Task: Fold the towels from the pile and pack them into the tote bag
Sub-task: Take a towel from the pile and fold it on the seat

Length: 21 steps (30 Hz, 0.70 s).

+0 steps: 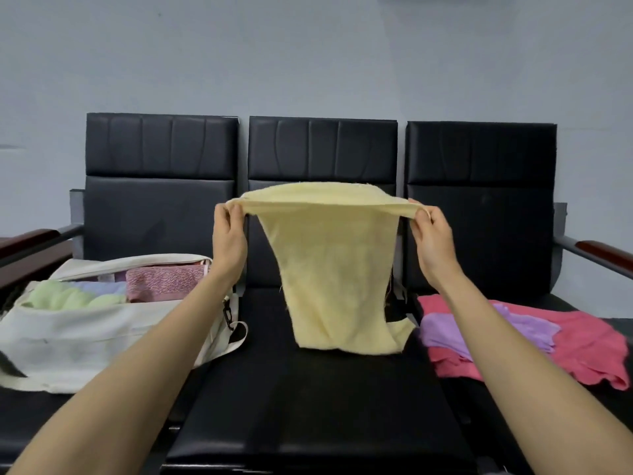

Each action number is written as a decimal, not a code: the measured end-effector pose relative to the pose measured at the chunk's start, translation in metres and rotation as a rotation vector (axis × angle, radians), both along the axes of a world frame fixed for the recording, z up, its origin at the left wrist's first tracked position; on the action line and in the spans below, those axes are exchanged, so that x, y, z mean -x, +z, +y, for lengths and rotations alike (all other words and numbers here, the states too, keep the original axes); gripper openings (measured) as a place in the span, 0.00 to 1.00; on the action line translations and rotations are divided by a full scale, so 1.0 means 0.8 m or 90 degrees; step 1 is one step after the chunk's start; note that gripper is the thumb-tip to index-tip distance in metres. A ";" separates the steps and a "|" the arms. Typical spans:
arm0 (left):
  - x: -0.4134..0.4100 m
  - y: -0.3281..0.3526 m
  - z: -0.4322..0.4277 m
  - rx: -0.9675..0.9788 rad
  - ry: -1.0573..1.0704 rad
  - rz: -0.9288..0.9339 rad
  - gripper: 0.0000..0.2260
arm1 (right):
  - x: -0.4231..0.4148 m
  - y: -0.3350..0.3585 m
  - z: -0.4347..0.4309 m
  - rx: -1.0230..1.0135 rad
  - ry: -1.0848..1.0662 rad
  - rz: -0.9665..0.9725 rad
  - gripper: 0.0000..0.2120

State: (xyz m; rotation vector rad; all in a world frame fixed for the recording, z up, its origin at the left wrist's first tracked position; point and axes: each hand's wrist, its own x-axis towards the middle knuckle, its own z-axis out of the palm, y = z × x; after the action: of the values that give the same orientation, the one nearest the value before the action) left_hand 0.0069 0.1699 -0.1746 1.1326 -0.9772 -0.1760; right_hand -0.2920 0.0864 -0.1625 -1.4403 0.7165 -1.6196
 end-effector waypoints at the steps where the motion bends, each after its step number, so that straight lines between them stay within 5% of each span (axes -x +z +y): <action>1: -0.006 -0.016 0.005 -0.012 -0.015 0.007 0.08 | 0.005 -0.009 -0.001 0.010 -0.007 0.032 0.09; 9: -0.003 -0.114 0.095 -0.137 -0.016 -0.058 0.13 | 0.055 -0.079 0.070 0.044 -0.146 0.323 0.07; 15: -0.030 -0.208 0.103 -0.497 -0.058 -0.163 0.19 | 0.083 -0.166 0.080 -0.158 0.082 0.768 0.09; 21: -0.017 -0.244 0.078 -0.655 -0.071 -0.256 0.13 | 0.066 -0.208 0.054 -0.267 0.101 0.891 0.09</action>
State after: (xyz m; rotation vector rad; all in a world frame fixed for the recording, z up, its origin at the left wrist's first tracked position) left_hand 0.0206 0.2322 -0.3697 2.1055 -1.3525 -0.6035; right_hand -0.3445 0.1295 -0.3291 -2.0843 1.4984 -0.0736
